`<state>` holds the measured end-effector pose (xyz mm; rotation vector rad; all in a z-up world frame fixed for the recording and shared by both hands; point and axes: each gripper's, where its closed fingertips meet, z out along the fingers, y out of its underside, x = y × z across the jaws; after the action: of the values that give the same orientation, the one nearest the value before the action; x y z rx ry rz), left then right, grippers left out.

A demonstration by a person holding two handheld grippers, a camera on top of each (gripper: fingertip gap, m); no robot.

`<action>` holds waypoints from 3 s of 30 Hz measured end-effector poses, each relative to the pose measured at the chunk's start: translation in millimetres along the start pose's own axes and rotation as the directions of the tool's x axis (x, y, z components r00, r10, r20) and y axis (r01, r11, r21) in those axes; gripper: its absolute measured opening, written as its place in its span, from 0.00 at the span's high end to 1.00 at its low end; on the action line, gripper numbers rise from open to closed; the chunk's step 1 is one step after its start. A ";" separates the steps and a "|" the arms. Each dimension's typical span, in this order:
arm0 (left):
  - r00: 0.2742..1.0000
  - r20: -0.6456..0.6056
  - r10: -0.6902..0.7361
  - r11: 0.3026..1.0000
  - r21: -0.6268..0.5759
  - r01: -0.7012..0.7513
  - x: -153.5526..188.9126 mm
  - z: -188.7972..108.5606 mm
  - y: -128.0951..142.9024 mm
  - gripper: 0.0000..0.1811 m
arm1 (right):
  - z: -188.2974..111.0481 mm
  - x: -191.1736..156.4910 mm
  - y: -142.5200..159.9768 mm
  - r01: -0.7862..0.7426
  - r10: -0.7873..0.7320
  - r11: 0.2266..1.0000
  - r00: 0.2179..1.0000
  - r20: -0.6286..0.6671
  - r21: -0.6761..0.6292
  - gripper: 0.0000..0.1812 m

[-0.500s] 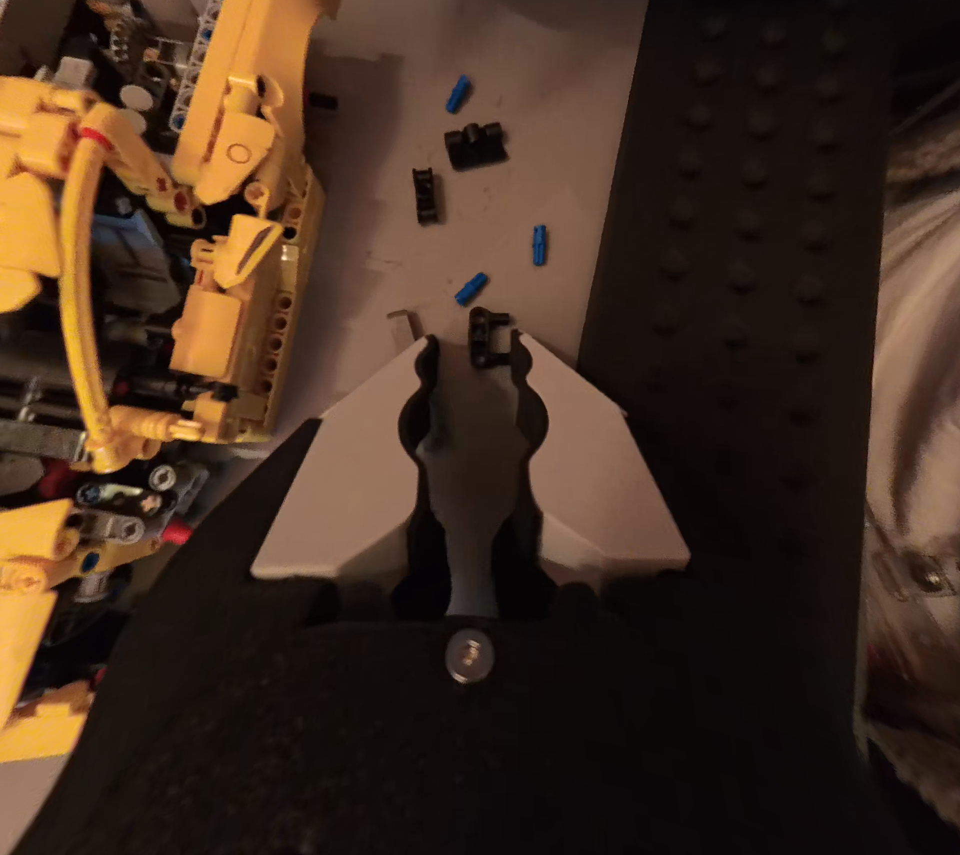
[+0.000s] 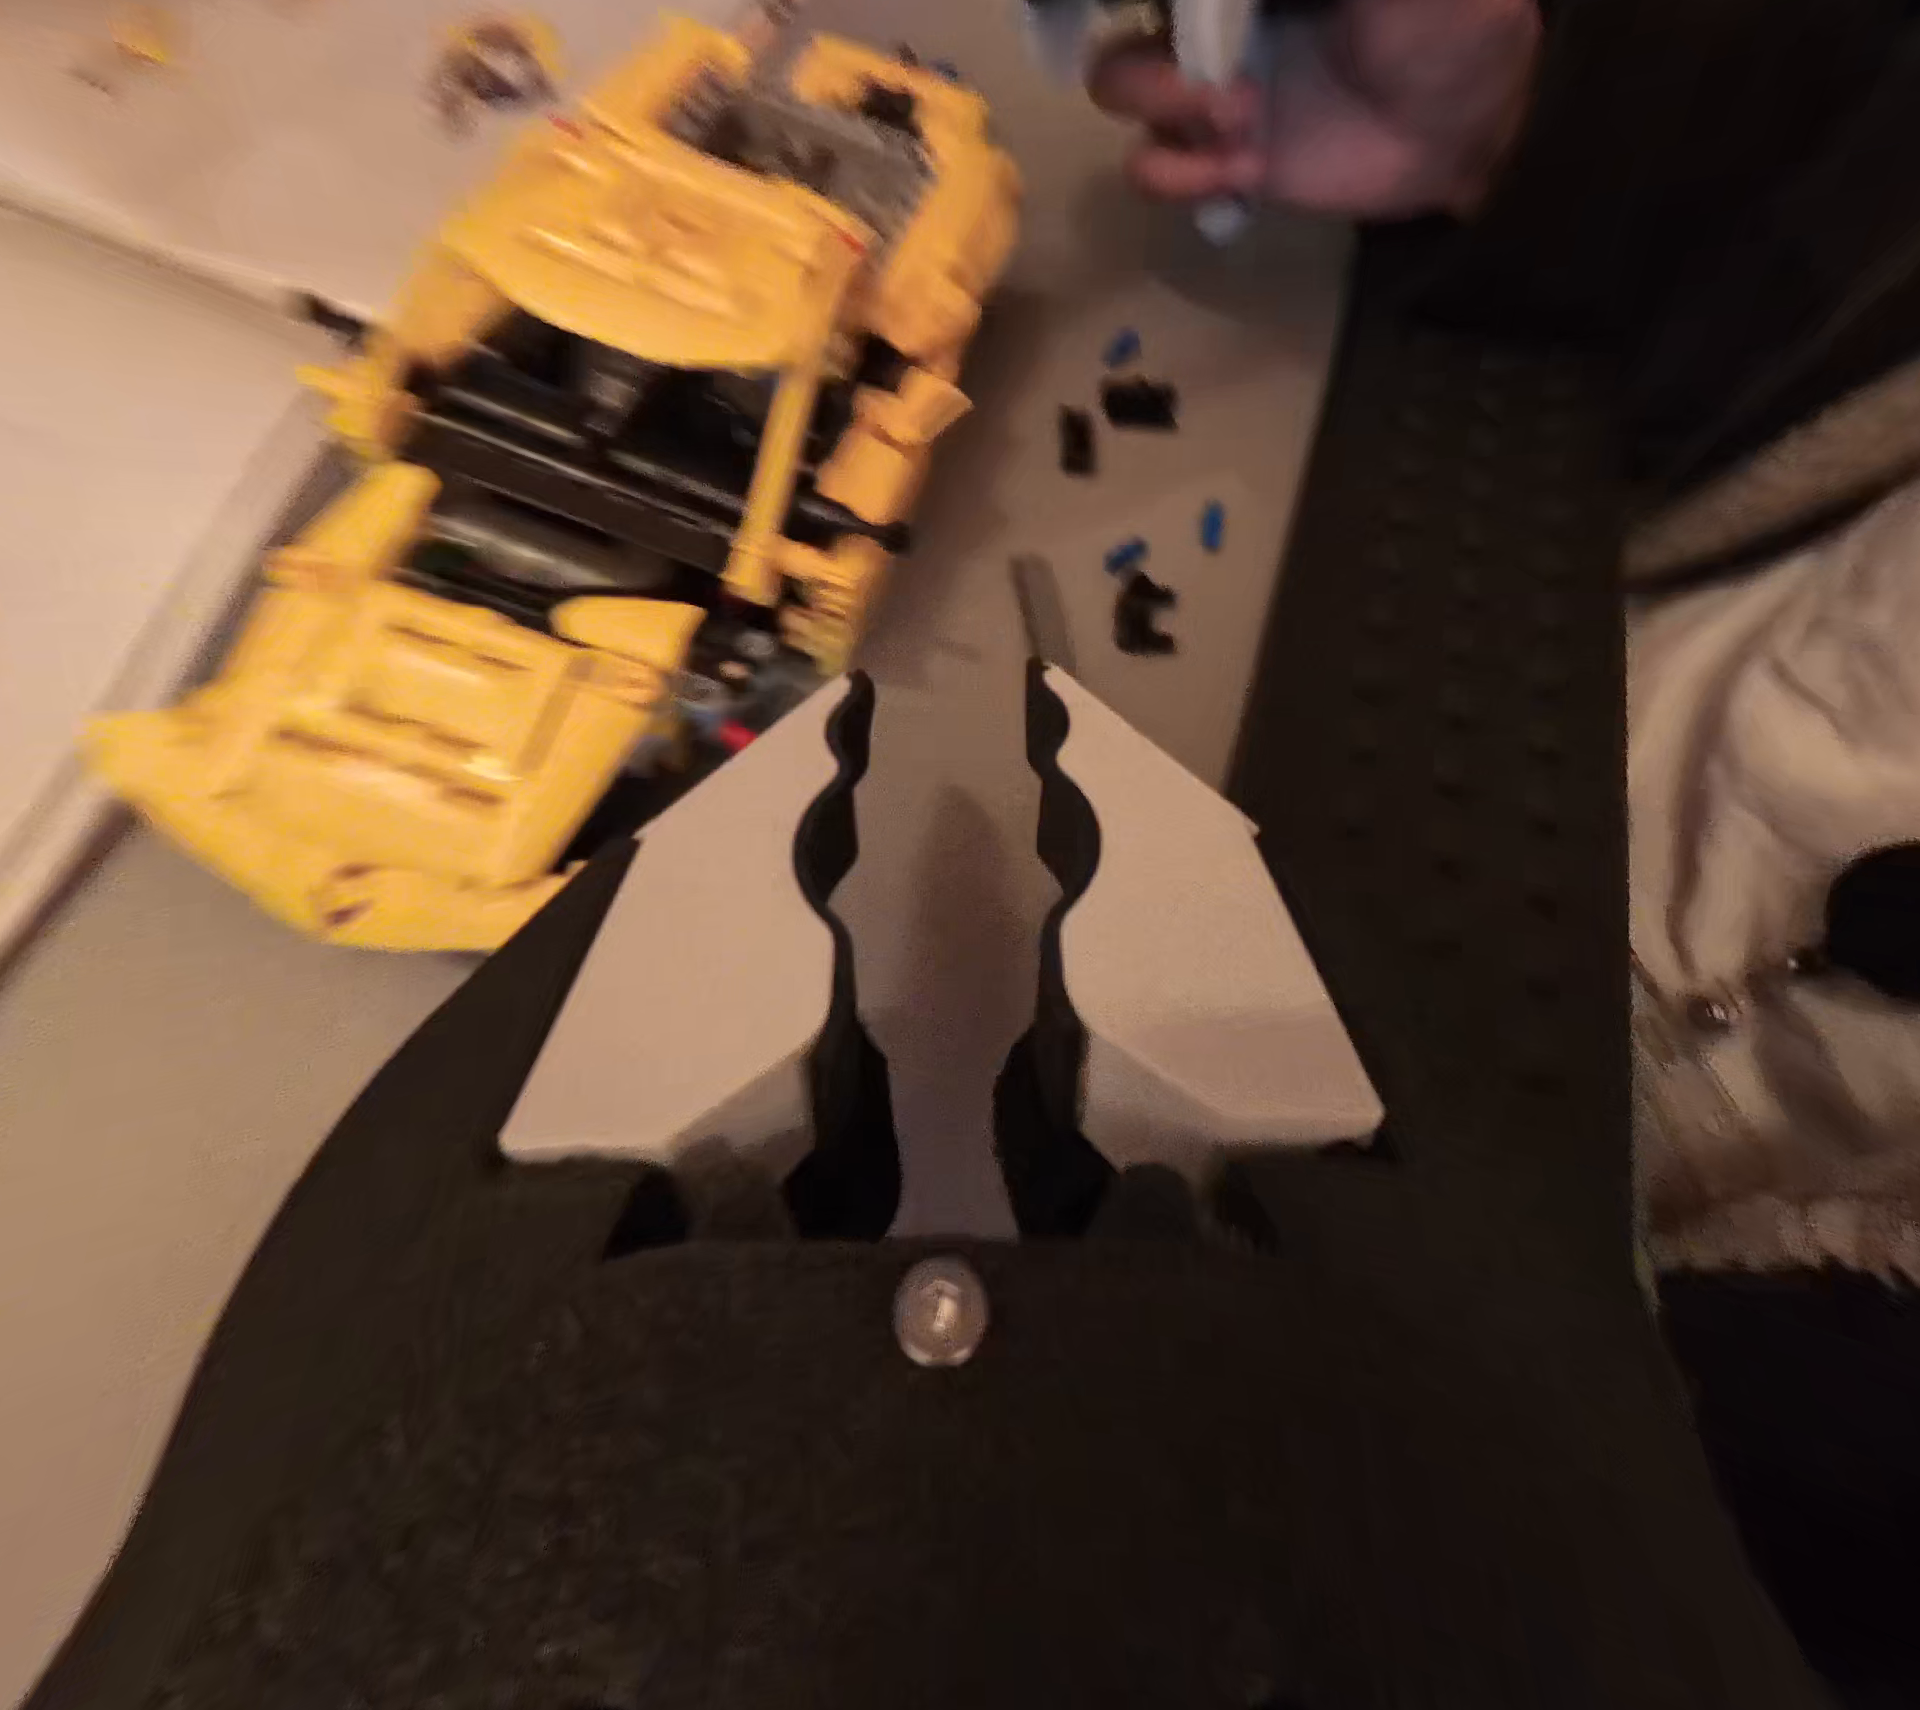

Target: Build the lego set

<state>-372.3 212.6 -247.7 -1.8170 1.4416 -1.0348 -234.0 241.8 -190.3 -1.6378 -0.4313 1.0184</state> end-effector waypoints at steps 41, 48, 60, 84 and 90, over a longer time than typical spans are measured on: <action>0.546 0.537 0.643 0.675 -0.061 -0.735 1.1 19.6 -80.6 0.96 | 63.2 -54.4 15.4 -0.192 0.223 0.966 0.958 0.182 -0.175 0.96; 0.817 0.517 0.255 0.904 0.173 -0.392 -39.0 -2.1 -76.6 0.95 | 79.1 -26.8 -6.3 -0.053 0.068 0.978 0.996 0.065 -0.204 0.96; 0.983 0.147 -0.112 0.875 0.483 0.027 -47.7 -25.9 -81.0 0.87 | 132.1 -36.2 -28.5 0.275 -0.228 0.941 0.945 0.236 -0.195 0.96; 0.981 0.099 -0.164 0.882 0.460 0.101 -65.3 -14.6 -70.1 0.86 | 112.2 -7.3 -11.7 0.203 -0.159 0.942 0.971 0.176 -0.266 0.96; 0.993 0.013 -0.117 0.856 0.508 0.094 -44.2 -20.6 -84.7 0.85 | 111.0 -36.9 -14.0 0.197 -0.122 0.952 0.946 0.300 -0.235 0.96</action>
<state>-351.6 275.9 -176.2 -1.5258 0.9272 -1.2787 -340.0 286.8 -165.5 -1.6600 -0.9126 1.1105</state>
